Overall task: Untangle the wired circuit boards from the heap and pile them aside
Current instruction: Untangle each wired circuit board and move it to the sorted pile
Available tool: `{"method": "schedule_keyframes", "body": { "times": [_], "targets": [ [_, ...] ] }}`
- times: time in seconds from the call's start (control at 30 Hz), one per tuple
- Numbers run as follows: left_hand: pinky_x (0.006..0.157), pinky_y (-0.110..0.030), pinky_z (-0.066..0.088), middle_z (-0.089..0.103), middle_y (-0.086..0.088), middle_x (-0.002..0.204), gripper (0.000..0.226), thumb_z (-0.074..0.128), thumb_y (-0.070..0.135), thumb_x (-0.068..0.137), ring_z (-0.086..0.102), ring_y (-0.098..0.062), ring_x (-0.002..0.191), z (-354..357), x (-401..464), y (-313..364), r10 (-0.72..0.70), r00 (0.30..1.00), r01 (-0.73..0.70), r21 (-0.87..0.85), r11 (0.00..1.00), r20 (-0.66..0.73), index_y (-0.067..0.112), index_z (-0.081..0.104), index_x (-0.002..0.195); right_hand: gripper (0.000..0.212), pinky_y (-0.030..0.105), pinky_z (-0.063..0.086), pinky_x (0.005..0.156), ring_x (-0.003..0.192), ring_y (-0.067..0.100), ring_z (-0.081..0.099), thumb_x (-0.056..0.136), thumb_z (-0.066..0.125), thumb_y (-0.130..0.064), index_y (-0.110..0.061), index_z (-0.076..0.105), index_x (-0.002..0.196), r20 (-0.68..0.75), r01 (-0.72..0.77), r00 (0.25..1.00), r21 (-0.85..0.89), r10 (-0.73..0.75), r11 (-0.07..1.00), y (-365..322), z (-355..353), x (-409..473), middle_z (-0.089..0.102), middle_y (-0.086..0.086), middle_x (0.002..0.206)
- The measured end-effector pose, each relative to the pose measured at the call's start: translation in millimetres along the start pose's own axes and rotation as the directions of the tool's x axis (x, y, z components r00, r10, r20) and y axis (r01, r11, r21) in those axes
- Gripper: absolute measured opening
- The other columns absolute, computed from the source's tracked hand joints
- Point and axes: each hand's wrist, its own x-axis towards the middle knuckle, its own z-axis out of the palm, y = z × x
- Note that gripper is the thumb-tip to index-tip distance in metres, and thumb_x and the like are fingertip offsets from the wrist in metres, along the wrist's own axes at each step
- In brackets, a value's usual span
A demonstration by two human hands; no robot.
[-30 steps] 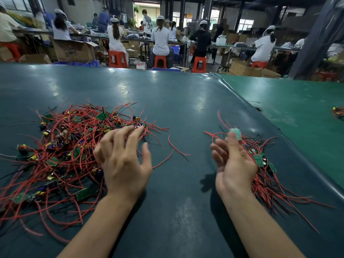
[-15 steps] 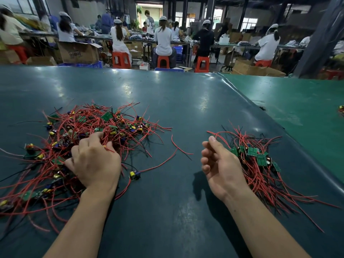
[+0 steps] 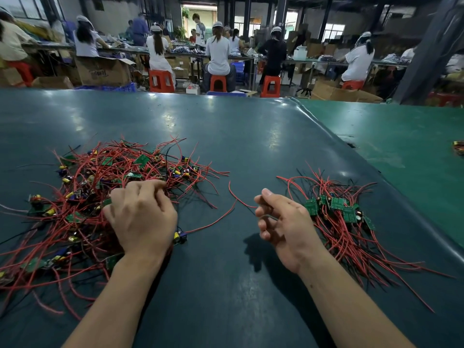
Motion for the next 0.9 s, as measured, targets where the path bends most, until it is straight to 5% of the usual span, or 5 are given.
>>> {"method": "schedule_keyframes", "body": {
  "times": [0.1, 0.2, 0.37, 0.63, 0.9],
  "targets": [
    [0.103, -0.047, 0.023, 0.052, -0.006, 0.14, 0.058, 0.052, 0.036, 0.078, 0.037, -0.029, 0.129, 3.8, 0.3, 1.4, 0.094, 0.967, -0.111, 0.061, 0.992, 0.237, 0.016, 0.057, 0.132, 0.023, 0.02, 0.035, 0.038, 0.043, 0.011, 0.048, 0.091, 0.064, -0.024, -0.013, 0.071, 0.073, 0.023, -0.001, 1.0, -0.013, 0.001, 1.0, 0.0, -0.3, -0.7, 0.06, 0.002, 0.062],
    [0.102, -0.044, 0.017, 0.054, 0.0, 0.137, 0.067, 0.036, 0.064, 0.077, 0.037, -0.023, 0.128, 6.2, 1.3, 1.7, 0.056, 0.948, -0.086, 0.085, 0.993, 0.313, 0.024, 0.066, 0.121, 0.021, 0.02, 0.035, 0.038, 0.044, 0.011, 0.048, 0.091, 0.064, -0.023, -0.013, 0.071, 0.074, 0.042, -0.006, 0.999, -0.017, 0.007, 1.0, -0.4, -0.8, -1.1, 0.06, 0.002, 0.063],
    [0.086, -0.046, 0.031, 0.068, -0.003, 0.099, 0.029, 0.059, 0.026, 0.084, 0.051, -0.032, 0.101, 4.4, 5.3, -1.4, -0.015, 0.988, 0.009, 0.035, 0.999, 0.151, 0.019, 0.064, 0.112, 0.019, 0.02, 0.035, 0.038, 0.045, 0.012, 0.049, 0.091, 0.065, -0.023, -0.012, 0.071, 0.077, 0.058, -0.008, 0.998, -0.036, 0.01, 0.999, -0.6, -1.1, -1.7, 0.06, 0.002, 0.064],
    [0.084, -0.043, 0.035, 0.072, -0.009, 0.096, 0.051, 0.053, 0.047, 0.091, 0.057, -0.033, 0.099, 10.7, 8.3, -4.5, -0.055, 0.962, -0.014, 0.249, 0.969, 0.268, 0.016, 0.059, 0.13, 0.017, 0.02, 0.035, 0.038, 0.045, 0.011, 0.048, 0.09, 0.064, -0.021, -0.012, 0.069, 0.077, 0.063, -0.02, 0.998, -0.032, 0.022, 0.999, -0.5, -2.5, -0.6, 0.06, 0.001, 0.063],
    [0.083, -0.045, 0.031, 0.066, -0.004, 0.104, 0.012, 0.067, 0.034, 0.086, 0.046, -0.033, 0.105, 10.4, 7.8, -6.7, -0.024, 0.977, -0.02, 0.205, 0.979, 0.211, 0.026, 0.074, 0.091, 0.017, 0.02, 0.035, 0.04, 0.045, 0.012, 0.048, 0.087, 0.067, -0.025, -0.013, 0.07, 0.075, 0.106, -0.016, 0.994, -0.045, 0.021, 0.999, 2.1, -4.7, 1.5, 0.059, 0.002, 0.062]
  ]
}}
